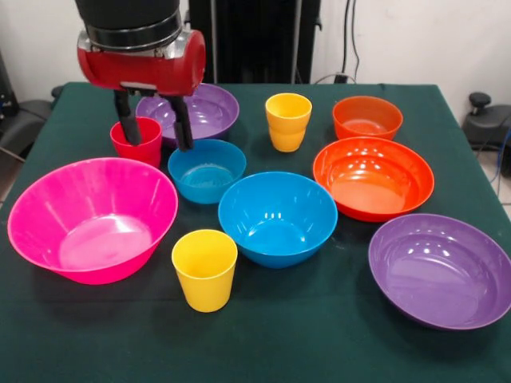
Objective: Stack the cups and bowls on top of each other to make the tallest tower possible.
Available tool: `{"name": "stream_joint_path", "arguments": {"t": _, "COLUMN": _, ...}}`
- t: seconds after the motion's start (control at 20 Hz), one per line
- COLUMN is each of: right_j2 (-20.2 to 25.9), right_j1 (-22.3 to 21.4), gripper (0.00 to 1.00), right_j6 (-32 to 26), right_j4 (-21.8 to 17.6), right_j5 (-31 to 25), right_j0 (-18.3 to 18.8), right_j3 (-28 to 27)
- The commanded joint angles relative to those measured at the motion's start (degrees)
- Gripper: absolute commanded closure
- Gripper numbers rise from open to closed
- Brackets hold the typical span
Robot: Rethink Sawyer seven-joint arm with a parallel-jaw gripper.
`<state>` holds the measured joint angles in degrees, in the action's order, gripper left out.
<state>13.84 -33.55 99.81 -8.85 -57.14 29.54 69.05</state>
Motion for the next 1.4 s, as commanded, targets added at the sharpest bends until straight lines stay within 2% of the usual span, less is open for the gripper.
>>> {"name": "stream_joint_path", "arguments": {"t": 0.05, "right_j2": 8.0, "right_j1": 6.1, "gripper": 0.0, "right_j6": -19.2, "right_j4": -6.3, "right_j5": 1.4, "right_j0": 0.5, "right_j3": -1.2}}
{"name": "stream_joint_path", "arguments": {"t": 0.3, "right_j2": 9.2, "right_j1": 6.6, "gripper": 0.0, "right_j6": -18.6, "right_j4": -8.4, "right_j5": 4.2, "right_j0": 1.3, "right_j3": -0.6}}
{"name": "stream_joint_path", "arguments": {"t": 1.4, "right_j2": 12.9, "right_j1": 5.2, "gripper": 0.0, "right_j6": -19.1, "right_j4": -16.9, "right_j5": 5.3, "right_j0": 6.4, "right_j3": 3.4}}
